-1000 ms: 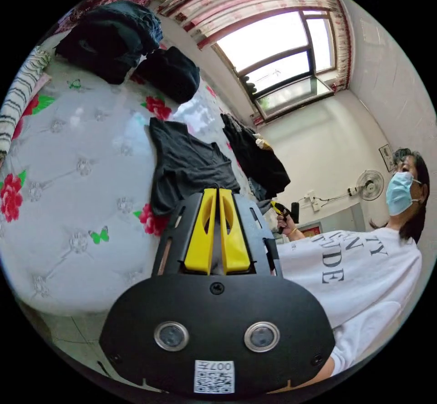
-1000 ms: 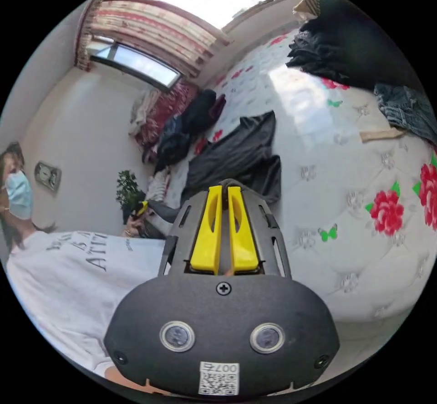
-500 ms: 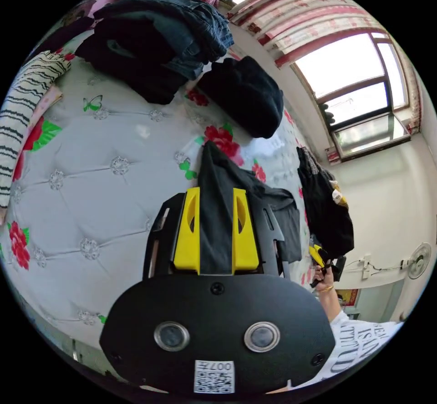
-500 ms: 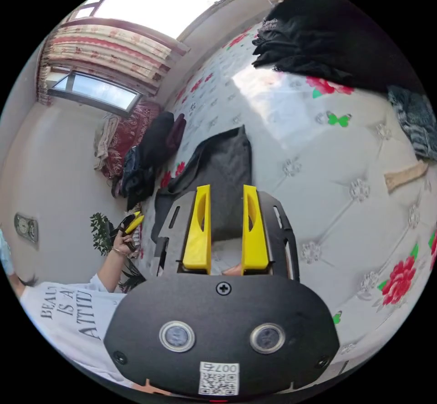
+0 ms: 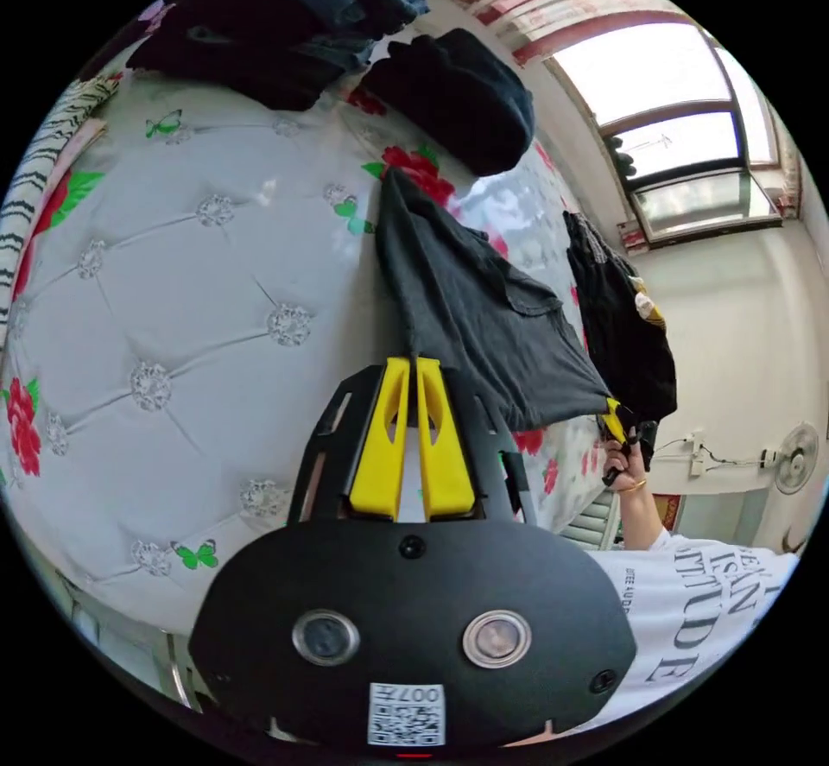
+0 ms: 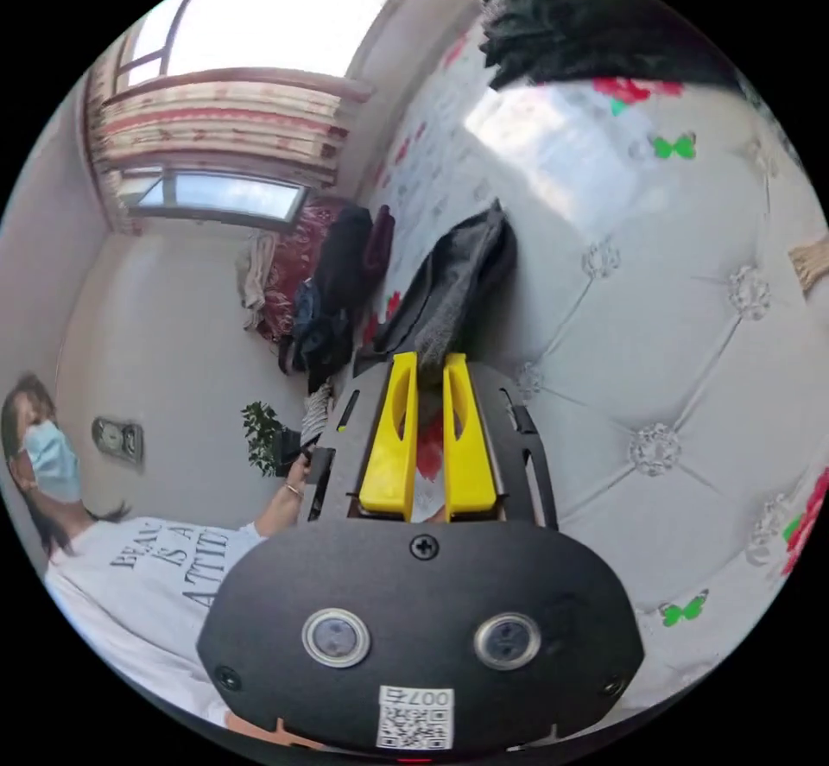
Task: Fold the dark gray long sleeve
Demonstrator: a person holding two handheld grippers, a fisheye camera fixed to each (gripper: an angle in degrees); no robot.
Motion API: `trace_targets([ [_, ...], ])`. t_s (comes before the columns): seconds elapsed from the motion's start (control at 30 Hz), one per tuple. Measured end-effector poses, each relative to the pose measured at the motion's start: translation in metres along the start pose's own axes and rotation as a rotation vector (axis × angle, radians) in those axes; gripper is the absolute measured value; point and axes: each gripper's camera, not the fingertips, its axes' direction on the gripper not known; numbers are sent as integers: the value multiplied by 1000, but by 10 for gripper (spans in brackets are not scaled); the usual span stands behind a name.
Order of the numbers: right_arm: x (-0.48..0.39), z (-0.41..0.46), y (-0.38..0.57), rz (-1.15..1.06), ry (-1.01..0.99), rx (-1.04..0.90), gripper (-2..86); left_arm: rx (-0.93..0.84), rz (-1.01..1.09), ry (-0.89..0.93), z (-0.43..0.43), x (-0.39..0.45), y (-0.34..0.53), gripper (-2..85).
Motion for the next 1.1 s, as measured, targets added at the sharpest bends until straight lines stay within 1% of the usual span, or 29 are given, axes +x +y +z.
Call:
trace_targets([
  [0.03, -12, -17, 16, -58, 50, -21, 56, -4, 44, -21, -12, 5, 11, -8],
  [0.1, -9, -34, 51, -74, 151, -57, 53, -40, 81, -62, -17, 3, 36, -8],
  [0.17, 26, -39, 94, 45, 191, -105, 52, -115, 32, -32, -1, -15, 67, -7],
  [0.2, 59, -41, 123, 176, 198, -135, 53, -169, -44, -11, 13, -33, 90, -5],
  [0.23, 82, -46, 152, 256, 178, -132, 53, -196, -111, 10, 23, -48, 112, -2],
  [0.3, 92, -61, 186, 286, 144, -68, 54, -168, -141, 80, 25, -57, 140, 8],
  [0.37, 89, -70, 205, 278, 141, -46, 55, -159, -120, 80, 23, -56, 156, 42],
  [0.47, 77, -69, 218, 225, 179, -71, 58, -148, 18, -58, 12, -33, 162, 75],
  [0.5, 69, -66, 220, 195, 208, -83, 60, -129, 104, -131, 7, -15, 159, 81],
  [0.53, 58, -67, 221, 169, 288, -80, 62, -114, 198, -193, 4, 7, 154, 86],
  [0.57, 51, -69, 222, 156, 347, -65, 63, -106, 245, -220, 3, 19, 152, 86],
  [0.63, 15, -77, 223, 56, 524, 1, 64, -46, 422, -291, 3, 62, 143, 86],
  [0.67, 4, -76, 221, 17, 556, 19, 64, -33, 467, -294, 6, 72, 141, 86],
  [0.7, -17, -70, 216, -60, 593, 36, 63, -25, 558, -295, 17, 89, 135, 85],
  [0.73, -36, -55, 206, -143, 587, 19, 63, -48, 639, -293, 35, 104, 127, 84],
  [0.77, -44, -45, 200, -179, 576, -1, 62, -65, 675, -291, 45, 111, 123, 84],
  [0.83, -69, 7, 175, -287, 536, -88, 60, -137, 831, -302, 94, 139, 111, 83],
  [0.9, -82, 51, 158, -348, 538, -151, 57, -180, 924, -337, 127, 161, 106, 84],
  [1.03, -94, 138, 122, -385, 516, -269, 54, -251, 1069, -333, 178, 201, 102, 66],
  [1.1, -93, 167, 107, -375, 501, -310, 54, -282, 1073, -348, 193, 207, 99, 39],
])
